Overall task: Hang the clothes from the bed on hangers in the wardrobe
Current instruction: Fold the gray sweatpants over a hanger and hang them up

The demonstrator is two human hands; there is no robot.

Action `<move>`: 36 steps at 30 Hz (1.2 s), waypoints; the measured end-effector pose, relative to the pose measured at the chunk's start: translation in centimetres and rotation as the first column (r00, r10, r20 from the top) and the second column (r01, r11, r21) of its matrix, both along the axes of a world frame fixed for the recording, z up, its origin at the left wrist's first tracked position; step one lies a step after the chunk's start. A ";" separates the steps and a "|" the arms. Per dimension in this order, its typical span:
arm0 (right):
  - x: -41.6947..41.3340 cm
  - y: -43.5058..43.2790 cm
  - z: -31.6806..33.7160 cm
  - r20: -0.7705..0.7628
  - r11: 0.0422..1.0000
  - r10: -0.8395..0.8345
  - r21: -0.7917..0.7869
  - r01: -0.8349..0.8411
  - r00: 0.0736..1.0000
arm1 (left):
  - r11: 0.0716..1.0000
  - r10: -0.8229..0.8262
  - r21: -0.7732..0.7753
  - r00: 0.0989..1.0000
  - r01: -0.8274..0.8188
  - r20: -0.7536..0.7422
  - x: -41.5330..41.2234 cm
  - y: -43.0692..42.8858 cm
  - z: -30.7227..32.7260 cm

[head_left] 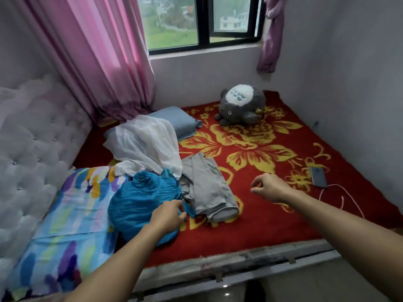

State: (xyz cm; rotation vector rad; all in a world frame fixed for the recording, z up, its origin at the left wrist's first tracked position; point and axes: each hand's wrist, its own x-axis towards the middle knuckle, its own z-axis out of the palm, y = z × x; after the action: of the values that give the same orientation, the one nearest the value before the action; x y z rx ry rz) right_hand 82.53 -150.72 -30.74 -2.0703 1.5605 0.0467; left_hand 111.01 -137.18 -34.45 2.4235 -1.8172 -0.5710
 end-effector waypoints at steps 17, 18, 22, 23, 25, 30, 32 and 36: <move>9.3 -23.9 -19.6 -0.075 0.933 0.181 0.328 -0.147 0.981 | 0.906 0.312 0.339 0.942 -0.255 -0.127 1.8 -18.8 -15.3; 9.9 -24.5 -21.1 -0.081 0.930 0.180 0.340 -0.142 0.980 | 0.896 0.328 0.356 0.935 -0.264 -0.133 2.0 -19.3 -16.8; 12.2 -25.9 -28.8 -0.063 0.924 0.110 0.373 -0.079 0.992 | 0.874 0.353 0.403 0.925 -0.273 -0.139 2.8 -21.3 -24.0; 13.1 -26.1 -30.7 -0.042 0.928 0.081 0.367 -0.060 0.996 | 0.877 0.344 0.399 0.929 -0.267 -0.134 3.1 -21.8 -26.0; 14.9 -26.2 -34.9 0.024 0.934 -0.017 0.356 0.007 1.000 | 0.892 0.329 0.367 0.936 -0.264 -0.127 3.5 -22.9 -30.0; 17.3 -25.0 -43.1 0.091 0.908 -0.245 0.369 0.196 0.965 | 0.924 0.301 0.294 0.941 -0.246 -0.158 4.6 -24.8 -37.7; 16.3 -24.9 -44.1 0.166 0.905 -0.319 0.345 0.249 0.933 | 0.939 0.256 0.273 0.955 -0.209 -0.152 4.5 -24.5 -39.3; 9.5 -27.5 -43.4 0.205 0.883 -0.464 0.186 0.431 0.862 | 0.963 0.228 0.172 0.968 -0.209 -0.101 4.5 -23.8 -40.2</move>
State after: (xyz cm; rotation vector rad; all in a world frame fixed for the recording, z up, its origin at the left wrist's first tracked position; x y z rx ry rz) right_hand 92.00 -178.22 -74.10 -1.4987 1.7862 -0.2595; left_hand 115.47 -160.96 -74.66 2.5826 -1.4848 -0.8498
